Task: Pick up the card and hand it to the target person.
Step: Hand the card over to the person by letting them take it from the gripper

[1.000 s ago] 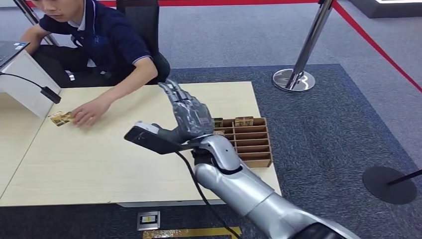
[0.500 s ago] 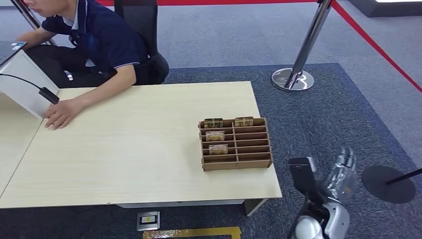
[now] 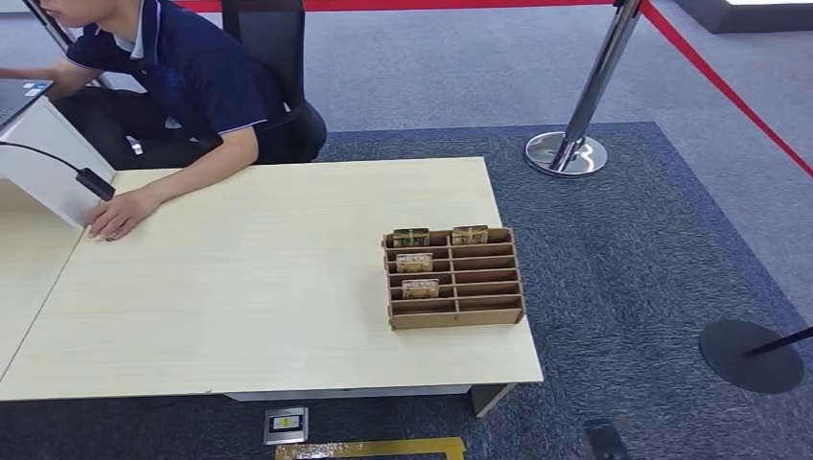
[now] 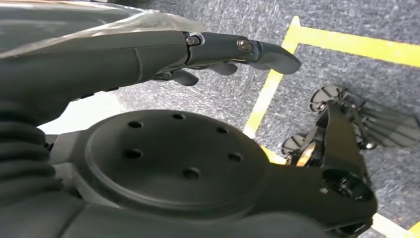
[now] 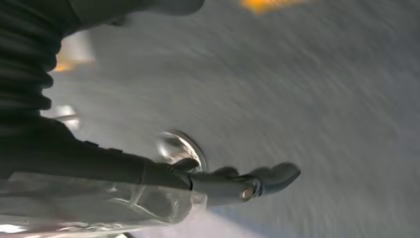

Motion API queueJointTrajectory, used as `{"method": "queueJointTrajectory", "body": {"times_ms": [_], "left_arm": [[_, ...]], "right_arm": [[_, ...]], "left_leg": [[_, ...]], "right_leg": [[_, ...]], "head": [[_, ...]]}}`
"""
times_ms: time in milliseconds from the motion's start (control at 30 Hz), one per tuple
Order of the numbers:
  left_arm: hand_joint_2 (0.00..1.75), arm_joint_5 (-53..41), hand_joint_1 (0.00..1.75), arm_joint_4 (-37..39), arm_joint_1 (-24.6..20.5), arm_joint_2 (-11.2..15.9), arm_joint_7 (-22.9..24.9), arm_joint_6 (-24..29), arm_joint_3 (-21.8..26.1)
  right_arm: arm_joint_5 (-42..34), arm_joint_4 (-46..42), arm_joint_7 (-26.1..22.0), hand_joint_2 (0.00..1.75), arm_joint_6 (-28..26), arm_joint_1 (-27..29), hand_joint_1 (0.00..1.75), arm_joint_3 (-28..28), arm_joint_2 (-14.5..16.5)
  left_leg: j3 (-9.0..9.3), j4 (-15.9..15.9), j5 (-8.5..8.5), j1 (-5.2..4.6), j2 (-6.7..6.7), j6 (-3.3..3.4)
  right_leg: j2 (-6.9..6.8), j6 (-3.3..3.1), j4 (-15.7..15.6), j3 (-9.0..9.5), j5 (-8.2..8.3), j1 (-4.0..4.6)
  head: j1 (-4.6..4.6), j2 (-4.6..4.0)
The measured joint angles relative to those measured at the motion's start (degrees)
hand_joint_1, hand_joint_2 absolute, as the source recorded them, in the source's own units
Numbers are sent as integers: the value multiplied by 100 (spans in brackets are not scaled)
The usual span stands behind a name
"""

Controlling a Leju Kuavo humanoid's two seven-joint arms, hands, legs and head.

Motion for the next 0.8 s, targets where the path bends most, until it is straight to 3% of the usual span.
{"method": "queueJointTrajectory", "body": {"times_ms": [67,133,233,367,500,633,800], "left_arm": [[87,-30,0,0,0,0,19,-47,-5],[175,-49,0,0,-1,2,37,-64,-10],[175,-93,0,0,1,8,91,-13,-24],[175,-127,0,0,6,17,156,32,-32],[0,27,0,-3,58,72,174,40,-246],[0,416,0,-18,152,173,176,-18,-661],[0,949,0,-79,275,291,174,-99,-1254]], "right_arm": [[-18,257,128,0,359,-5,0,-16,83],[-92,441,158,0,551,-23,0,-69,156],[-142,606,181,0,695,-64,0,-150,215],[-34,723,211,175,759,-116,0,-198,241],[-47,754,201,175,749,-123,0,-124,233],[-471,752,119,0,774,-81,0,65,192],[-1074,745,-12,0,849,15,0,377,110]], "left_leg": [[0,0,-1,1,0,-2],[0,0,-2,1,0,-3],[-1,0,-2,-1,0,-3],[0,0,-3,-5,0,-1],[2,0,-4,-4,1,-2],[2,0,-6,-2,0,-4],[2,0,-7,-1,1,-5]], "right_leg": [[0,-2,2,0,-2,1],[0,-3,2,0,-2,1],[0,-2,2,1,-2,2],[0,-1,1,1,-2,0],[0,-1,1,1,-2,-3],[0,-1,1,0,-4,-2],[0,-1,1,0,-5,0]], "head": [[0,0],[0,0],[1,0],[1,0],[1,0],[0,0],[1,0]]}}
